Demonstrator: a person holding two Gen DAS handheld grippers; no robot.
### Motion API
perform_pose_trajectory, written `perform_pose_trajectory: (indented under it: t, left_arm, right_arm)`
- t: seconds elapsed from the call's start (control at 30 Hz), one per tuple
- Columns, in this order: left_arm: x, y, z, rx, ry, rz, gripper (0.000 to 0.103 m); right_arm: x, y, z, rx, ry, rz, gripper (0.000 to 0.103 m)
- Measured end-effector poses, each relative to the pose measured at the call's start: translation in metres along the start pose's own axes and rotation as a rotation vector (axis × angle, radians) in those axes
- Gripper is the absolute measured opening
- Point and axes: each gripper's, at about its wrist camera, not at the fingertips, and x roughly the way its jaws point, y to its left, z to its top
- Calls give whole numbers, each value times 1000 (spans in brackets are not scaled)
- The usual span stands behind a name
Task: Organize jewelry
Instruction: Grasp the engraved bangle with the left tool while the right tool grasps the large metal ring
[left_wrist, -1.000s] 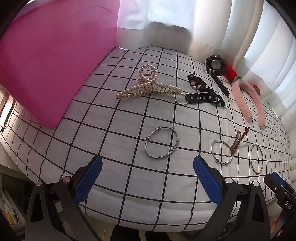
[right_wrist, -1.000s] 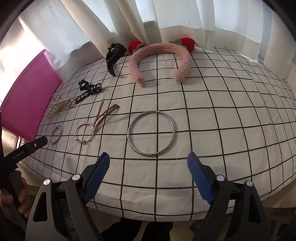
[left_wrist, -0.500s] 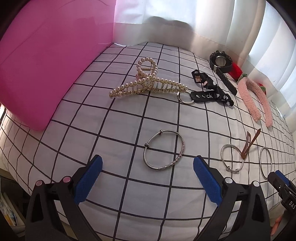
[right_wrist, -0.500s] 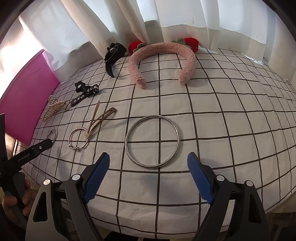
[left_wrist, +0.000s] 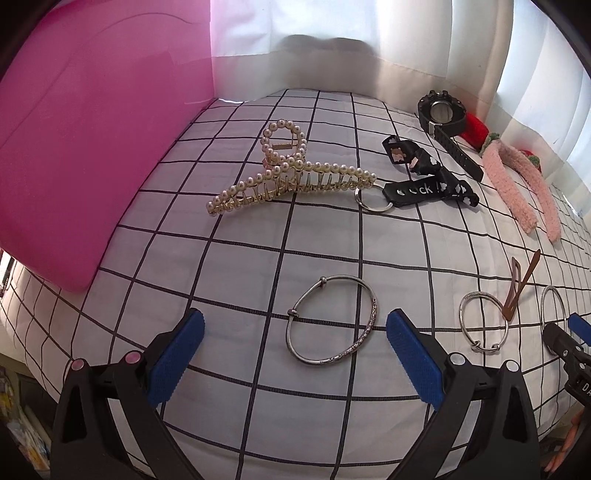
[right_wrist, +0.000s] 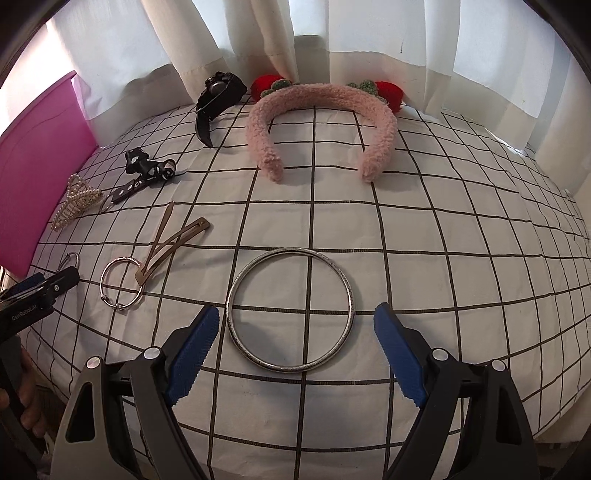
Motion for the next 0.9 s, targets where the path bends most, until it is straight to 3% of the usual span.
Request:
perform_pose_trajectory:
  t: [0.2,0.57,0.77,0.9]
  left_arm:
    - [1,0,1,-3,-21,1,98]
    - [-1,0,-5,5,-82,1,98]
    - [-2,-1,-7,14,-108,1,97]
    - [-5,-3,-8,27,-119,-11,89]
  right_arm:
    - [6,-2,1,-12,-14,-13,94]
    - [7,-1,-2,-40,-100,-6,95]
    - [6,0,-3,-50,-106,5,94]
    - [5,-1,-3,-57,-108,14,92]
